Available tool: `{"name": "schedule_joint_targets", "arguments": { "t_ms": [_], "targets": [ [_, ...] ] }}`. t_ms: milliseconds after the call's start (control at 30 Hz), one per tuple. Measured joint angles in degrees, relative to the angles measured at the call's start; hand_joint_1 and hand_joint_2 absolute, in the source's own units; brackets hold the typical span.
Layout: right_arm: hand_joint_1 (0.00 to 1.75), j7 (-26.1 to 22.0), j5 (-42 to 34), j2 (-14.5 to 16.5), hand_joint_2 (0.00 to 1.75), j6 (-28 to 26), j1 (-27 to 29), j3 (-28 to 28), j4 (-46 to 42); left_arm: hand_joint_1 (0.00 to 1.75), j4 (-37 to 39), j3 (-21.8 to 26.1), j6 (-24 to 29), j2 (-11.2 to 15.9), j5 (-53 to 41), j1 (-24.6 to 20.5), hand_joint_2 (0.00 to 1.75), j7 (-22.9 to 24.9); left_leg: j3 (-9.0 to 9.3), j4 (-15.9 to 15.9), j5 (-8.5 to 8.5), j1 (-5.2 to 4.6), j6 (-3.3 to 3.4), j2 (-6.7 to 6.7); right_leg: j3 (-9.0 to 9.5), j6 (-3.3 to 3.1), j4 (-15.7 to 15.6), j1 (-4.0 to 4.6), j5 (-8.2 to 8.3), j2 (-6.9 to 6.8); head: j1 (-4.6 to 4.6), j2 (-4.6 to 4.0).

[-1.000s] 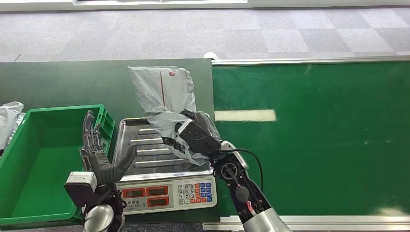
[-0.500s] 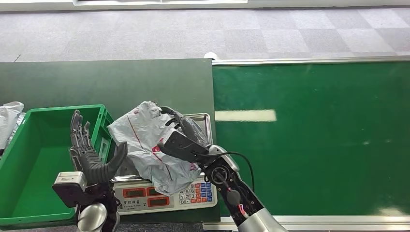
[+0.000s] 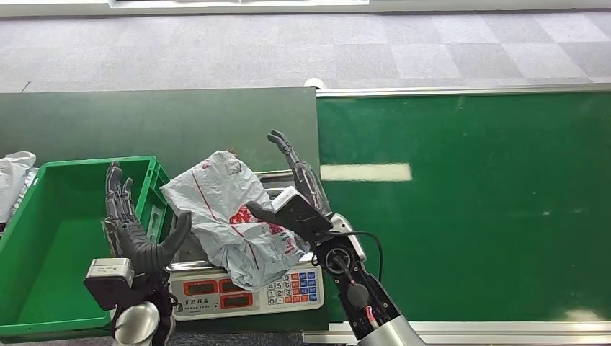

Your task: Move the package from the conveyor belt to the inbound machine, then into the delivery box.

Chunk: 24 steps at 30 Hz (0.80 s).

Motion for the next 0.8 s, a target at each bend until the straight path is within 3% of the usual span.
{"name": "schedule_joint_targets", "arguments": {
  "t_ms": [100, 233, 400, 633, 800],
  "targets": [
    [0.00, 1.0, 0.9, -0.9, 1.75, -5.6, 2.4, -1.6, -6.5, 0.00, 0.4, -1.2, -0.1, 0.1, -1.6, -0.4, 1.75, 0.2, -0.01, 0.0, 0.00, 0.00, 0.00, 0.02, -0.02, 0.00, 0.0, 0.00, 0.00, 0.01, -0.01, 0.00],
    [0.00, 2.7, 0.7, -2.5, 1.75, -8.9, 5.2, -4.0, -14.5, 0.00, 2.6, -2.9, -1.2, 0.3, -3.7, -2.1, 1.75, 1.1, 0.01, 0.0, 0.00, 0.00, 0.00, 0.00, -0.02, 0.00, 0.0, -0.01, 0.00, -0.03, 0.00, 0.00],
    [0.00, 2.8, -0.3, -4.6, 1.75, -9.8, 8.3, -7.6, -22.4, 0.00, 6.3, -4.2, -1.8, 0.7, -5.0, -4.1, 1.75, 1.6, 0.02, 0.0, 0.00, 0.00, 0.00, 0.16, -0.01, -0.03, 0.0, 0.00, 0.06, 0.08, -0.01, 0.00],
    [0.00, 2.7, -0.3, -5.6, 1.75, -10.1, 9.6, -8.8, -26.1, 0.00, 8.1, -4.9, -2.0, 0.9, -5.2, -5.0, 1.75, 1.7, 0.02, 0.0, 0.00, 0.00, 0.00, 0.16, -0.04, -0.04, 0.0, 0.01, 0.06, 0.08, -0.02, 0.00],
    [0.00, 1.9, 3.0, -6.8, 1.75, -13.7, 12.5, -9.9, -30.9, 0.00, 10.2, -5.1, -2.8, 0.9, -7.0, -6.4, 1.75, 2.6, 0.00, 0.0, 0.00, -0.01, 0.00, 0.04, -0.04, -0.03, 0.0, -0.01, 0.05, 0.01, 0.00, 0.00]
  ]
}}
